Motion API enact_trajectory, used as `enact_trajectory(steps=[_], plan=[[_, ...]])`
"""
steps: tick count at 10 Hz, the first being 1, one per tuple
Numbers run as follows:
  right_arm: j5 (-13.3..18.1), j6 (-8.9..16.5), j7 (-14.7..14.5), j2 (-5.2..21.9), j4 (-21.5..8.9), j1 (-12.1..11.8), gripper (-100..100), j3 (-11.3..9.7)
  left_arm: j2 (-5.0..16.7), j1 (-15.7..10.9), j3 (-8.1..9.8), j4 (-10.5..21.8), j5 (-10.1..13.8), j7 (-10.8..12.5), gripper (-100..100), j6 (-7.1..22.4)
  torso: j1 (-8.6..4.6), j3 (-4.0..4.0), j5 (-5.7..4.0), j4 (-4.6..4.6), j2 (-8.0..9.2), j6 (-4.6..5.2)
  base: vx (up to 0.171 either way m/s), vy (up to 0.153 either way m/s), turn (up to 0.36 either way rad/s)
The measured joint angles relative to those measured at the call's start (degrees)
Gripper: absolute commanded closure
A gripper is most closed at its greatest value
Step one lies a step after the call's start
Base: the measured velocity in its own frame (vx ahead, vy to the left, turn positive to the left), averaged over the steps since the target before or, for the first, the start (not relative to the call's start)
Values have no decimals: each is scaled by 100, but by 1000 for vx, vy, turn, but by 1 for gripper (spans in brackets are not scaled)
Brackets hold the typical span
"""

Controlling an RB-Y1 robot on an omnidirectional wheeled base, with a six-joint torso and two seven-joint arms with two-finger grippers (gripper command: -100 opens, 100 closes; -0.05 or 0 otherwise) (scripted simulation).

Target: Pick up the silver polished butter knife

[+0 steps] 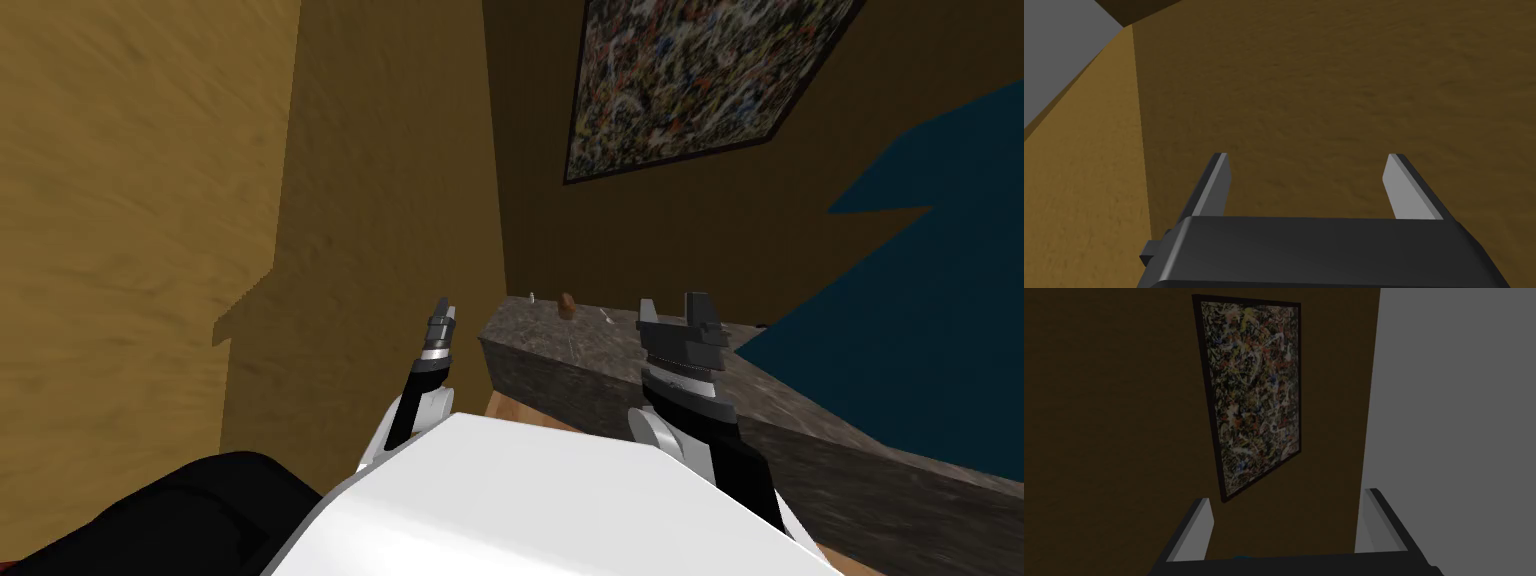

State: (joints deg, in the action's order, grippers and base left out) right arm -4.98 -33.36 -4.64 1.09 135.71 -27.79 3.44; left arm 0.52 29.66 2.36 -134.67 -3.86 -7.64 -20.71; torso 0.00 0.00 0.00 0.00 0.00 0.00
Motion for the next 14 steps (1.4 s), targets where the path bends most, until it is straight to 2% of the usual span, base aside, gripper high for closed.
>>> enact_trajectory(steps=[3,7,9,14], plan=[[-9,271,-81,401,-119,5,-100,114,0,0,0,0,0,0,0,0,-6,4,-1,1,6,-1,-20,-7,170],[-50,900,-258,941,-295,-13,-100,345,0,-1,0,0,0,0,0,0,-6,6,-1,2,10,-3,-26,-8,210],[-82,1169,-312,1123,-387,19,-100,453,0,0,0,0,0,0,0,0,-5,4,-1,1,6,-1,-23,-1,222],[-170,1885,-505,1573,-515,-78,-100,696,0,0,0,0,0,0,0,0,-4,4,-1,1,6,-1,-24,-2,201]])
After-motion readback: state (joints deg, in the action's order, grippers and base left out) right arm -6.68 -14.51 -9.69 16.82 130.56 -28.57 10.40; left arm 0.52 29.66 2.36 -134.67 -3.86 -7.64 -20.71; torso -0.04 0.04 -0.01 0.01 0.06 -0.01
